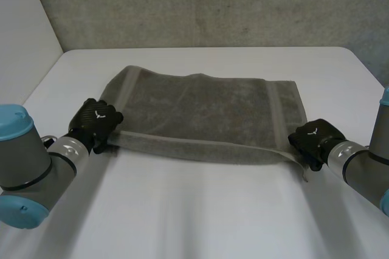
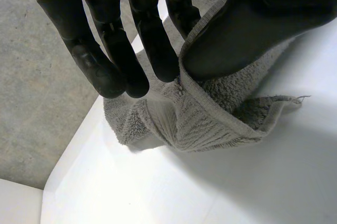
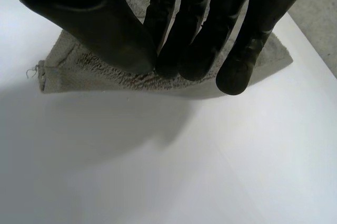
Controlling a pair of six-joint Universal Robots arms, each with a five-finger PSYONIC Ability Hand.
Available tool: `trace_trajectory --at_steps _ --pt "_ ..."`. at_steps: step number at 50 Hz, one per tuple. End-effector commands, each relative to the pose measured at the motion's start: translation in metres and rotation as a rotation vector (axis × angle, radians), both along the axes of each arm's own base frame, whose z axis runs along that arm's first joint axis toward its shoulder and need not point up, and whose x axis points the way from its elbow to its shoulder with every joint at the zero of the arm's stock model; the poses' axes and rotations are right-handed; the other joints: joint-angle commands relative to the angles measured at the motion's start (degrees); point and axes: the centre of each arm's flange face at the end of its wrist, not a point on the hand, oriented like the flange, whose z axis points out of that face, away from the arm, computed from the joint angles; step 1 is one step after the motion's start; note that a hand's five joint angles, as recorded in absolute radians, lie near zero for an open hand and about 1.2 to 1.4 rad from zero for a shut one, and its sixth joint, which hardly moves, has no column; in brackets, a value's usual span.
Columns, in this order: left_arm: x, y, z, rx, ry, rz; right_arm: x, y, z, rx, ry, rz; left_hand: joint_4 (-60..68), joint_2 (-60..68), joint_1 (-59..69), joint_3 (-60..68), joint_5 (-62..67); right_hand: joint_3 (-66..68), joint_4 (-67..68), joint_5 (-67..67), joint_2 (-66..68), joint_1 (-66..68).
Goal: Fold the towel.
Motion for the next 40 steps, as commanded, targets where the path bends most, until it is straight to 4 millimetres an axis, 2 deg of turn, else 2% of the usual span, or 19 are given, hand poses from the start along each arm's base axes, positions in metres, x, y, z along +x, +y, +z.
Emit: trace_trajectory --at_steps 1,9,10,11,12,13,16,22,31,33,34,36,37,39,40 --pt "-0.001 0.0 -0.005 0.014 -0.003 -0.001 0.003 0.0 0.008 -0.028 -0.055 0.014 -7.4 -7.2 -2.1 -8.6 -17.8 2.9 3.0 2.4 2.9 3.1" --pt "0.0 -0.001 -0.01 0.025 -0.006 0.001 0.004 0.002 0.013 0.008 -0.142 0.005 -7.4 -7.2 -2.1 -8.6 -17.8 2.9 3.0 2.4 2.9 3.1" --pt "0.0 -0.001 -0.01 0.026 -0.006 0.001 0.004 0.003 0.013 0.018 -0.154 0.005 -7.4 -7.2 -2.1 -8.6 -17.8 -8.2 -8.1 -8.7 -8.2 -8.0" --pt "0.0 0.0 -0.011 0.029 -0.007 0.001 0.004 0.005 0.014 0.028 -0.166 0.002 -7.4 -7.2 -2.1 -8.6 -17.8 -37.8 -37.7 -38.3 -37.8 -37.6" --pt "0.0 0.0 -0.011 0.029 -0.007 0.001 0.004 0.005 0.014 0.028 -0.167 0.002 -7.4 -7.2 -2.1 -8.6 -17.8 -38.1 -38.0 -38.5 -38.1 -37.9" --pt "-0.001 0.0 -0.01 0.028 -0.007 0.001 0.004 0.007 0.017 0.025 -0.181 -0.005 -7.4 -7.2 -2.1 -8.6 -17.8 -49.4 -49.3 -49.9 -49.4 -49.2" --pt "-0.001 0.001 -0.01 0.029 -0.008 0.0 0.002 0.011 0.031 0.003 -0.22 -0.018 -8.1 -7.8 -2.7 -9.3 -18.5 -52.0 -51.9 -52.5 -52.0 -51.9" --pt "-0.001 0.001 -0.01 0.028 -0.007 0.0 0.003 0.024 0.03 0.035 -0.279 -0.033 -8.7 -8.5 -3.4 -10.0 -19.1 -63.3 -63.2 -63.8 -63.3 -63.1" --pt "-0.001 0.001 -0.01 0.028 -0.007 0.0 0.006 0.02 0.018 0.011 -0.304 -0.036 -8.7 -8.5 -3.4 -10.0 -19.1 -65.0 -64.9 -65.5 -65.0 -64.8" --pt "-0.001 0.001 -0.01 0.029 -0.008 0.0 0.007 0.014 0.001 0.038 -0.289 -0.038 -8.6 -8.3 -3.3 -9.8 -19.0 -63.3 -63.2 -63.8 -63.3 -63.2" --pt "-0.001 0.001 -0.01 0.029 -0.008 0.0 0.007 0.014 0.001 0.038 -0.289 -0.039 -8.6 -8.3 -3.3 -9.8 -19.0 -63.3 -63.2 -63.8 -63.3 -63.1" --pt "-0.001 0.0 -0.01 0.028 -0.007 0.0 0.006 0.009 -0.013 0.063 -0.274 -0.054 -8.7 -8.5 -3.4 -10.0 -19.1 -58.0 -57.8 -58.4 -58.0 -57.8" --pt "-0.001 0.0 -0.01 0.028 -0.007 0.0 0.006 0.009 -0.013 0.063 -0.274 -0.054 -8.7 -8.5 -3.4 -10.0 -19.1 -57.9 -57.8 -58.4 -58.0 -57.8" --pt "-0.001 -0.001 -0.01 0.025 -0.006 0.0 0.003 0.002 -0.014 0.052 -0.266 -0.074 -8.7 -8.5 -3.4 -10.0 -19.1 -42.9 -42.8 -43.4 -42.9 -42.7" --pt "-0.001 -0.001 -0.01 0.025 -0.006 0.0 0.003 0.002 -0.014 0.052 -0.266 -0.074 -8.7 -8.5 -3.4 -10.0 -19.1 -42.8 -42.7 -43.3 -42.8 -42.6"
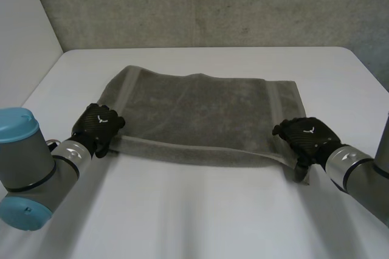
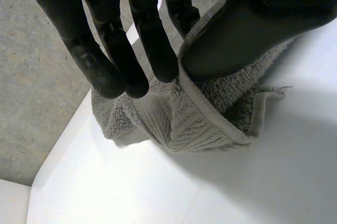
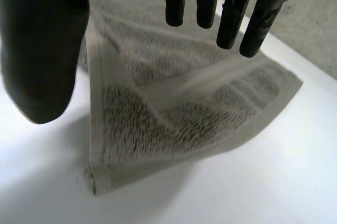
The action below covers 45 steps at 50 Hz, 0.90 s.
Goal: Fold the towel.
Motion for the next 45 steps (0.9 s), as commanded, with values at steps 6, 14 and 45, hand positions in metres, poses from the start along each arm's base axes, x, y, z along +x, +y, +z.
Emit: trace_trajectory --at_steps 6,14,45 --pt "0.001 -0.002 0.001 -0.006 0.001 0.003 -0.006 -0.017 -0.011 -0.015 0.055 -0.036 -8.7 -8.5 -3.4 -9.9 -19.1 63.3 63.4 63.4 63.3 63.2" --pt "0.0 -0.004 0.002 -0.024 0.005 0.005 -0.006 -0.01 0.018 -0.114 0.065 -0.012 -20.2 -19.9 -14.8 -21.3 -30.5 63.3 63.4 63.4 63.3 63.2" --pt "0.024 -0.032 0.056 -0.227 0.038 0.157 -0.023 -0.014 0.07 -0.283 0.047 -0.075 -9.5 -9.2 -4.1 -10.6 -19.9 63.3 63.4 63.4 63.3 63.2"
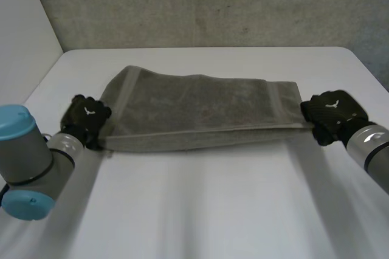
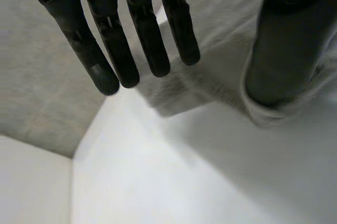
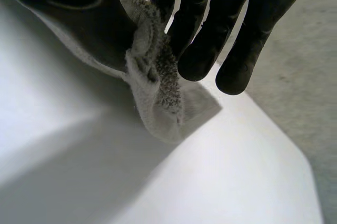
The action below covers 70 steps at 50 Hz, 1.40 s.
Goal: Fold the towel.
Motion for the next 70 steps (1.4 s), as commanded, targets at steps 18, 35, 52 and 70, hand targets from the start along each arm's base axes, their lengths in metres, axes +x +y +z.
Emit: trace_trajectory --at_steps 18,35,52,70 --pt "0.014 -0.001 -0.004 0.07 0.066 0.052 -0.002 -0.001 0.004 -0.012 -0.007 -0.001 8.8 8.3 8.2 8.0 -0.7 3.0 3.1 3.3 3.9 3.5" --pt "0.007 0.007 -0.009 0.148 0.072 -0.049 -0.004 -0.003 0.004 -0.007 -0.008 -0.007 27.1 26.6 26.6 26.3 17.7 3.0 3.1 3.3 3.9 3.5" --pt "0.026 0.037 0.141 -0.22 0.13 -0.05 -0.017 0.024 0.106 -0.107 -0.047 0.039 27.1 26.6 26.6 26.3 17.7 3.0 3.1 3.3 3.9 3.5" --pt "0.023 0.023 0.133 -0.159 0.172 -0.084 -0.037 -0.01 0.126 -0.061 0.031 0.04 27.1 26.6 26.6 26.3 17.7 3.0 3.1 3.3 3.9 3.5"
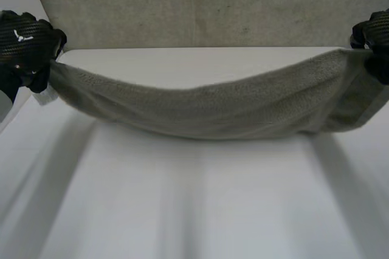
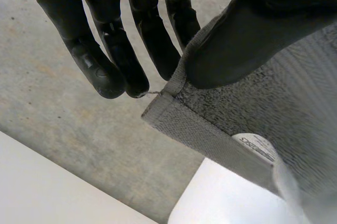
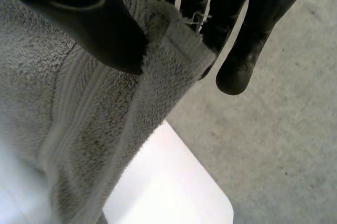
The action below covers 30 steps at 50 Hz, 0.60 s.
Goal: Fold the towel.
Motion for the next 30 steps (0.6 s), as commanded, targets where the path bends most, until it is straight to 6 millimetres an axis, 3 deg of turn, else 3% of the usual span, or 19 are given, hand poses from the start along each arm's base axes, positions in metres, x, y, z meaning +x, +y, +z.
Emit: trace_trajectory --at_steps 1,6,10,15,19,23,30 --pt "-0.006 -0.024 -0.029 0.093 -0.016 -0.012 -0.004 -0.033 -0.022 0.09 0.076 -0.007 -7.2 -6.6 -2.5 -8.5 -15.3 2.8 3.1 3.0 3.4 3.5" --pt "-0.011 -0.052 -0.048 0.145 -0.023 -0.015 0.007 -0.055 -0.035 0.128 0.119 -0.003 -7.2 -6.6 -2.5 -8.5 -15.3 2.8 3.1 3.0 3.4 3.5" --pt "-0.027 -0.077 -0.06 0.197 -0.033 -0.037 0.018 -0.076 -0.053 0.15 0.167 -0.03 -7.2 -6.6 -2.5 -8.5 -15.3 2.8 3.1 3.0 3.4 3.5" --pt "-0.032 -0.111 -0.053 0.154 -0.027 0.003 0.038 -0.094 -0.069 0.12 0.245 0.013 -7.2 -6.6 -2.5 -8.5 -15.3 2.8 3.1 3.0 3.4 3.5" --pt "-0.047 -0.131 -0.037 0.064 -0.022 -0.009 0.06 -0.114 -0.064 -0.021 0.273 0.01 -7.2 -6.6 -2.5 -8.5 -15.3 2.8 3.1 3.0 3.4 3.5" --pt "-0.056 -0.134 -0.032 0.024 -0.042 -0.027 0.064 -0.127 -0.061 -0.111 0.272 -0.042 -7.2 -6.6 -2.5 -8.5 -15.3 2.8 3.1 3.0 3.4 3.5" --pt "-0.073 -0.126 -0.05 0.027 -0.124 -0.06 0.07 -0.134 -0.07 -0.164 0.251 -0.059 -7.2 -6.6 -2.5 -8.5 -15.3 2.8 3.1 3.0 3.4 3.5"
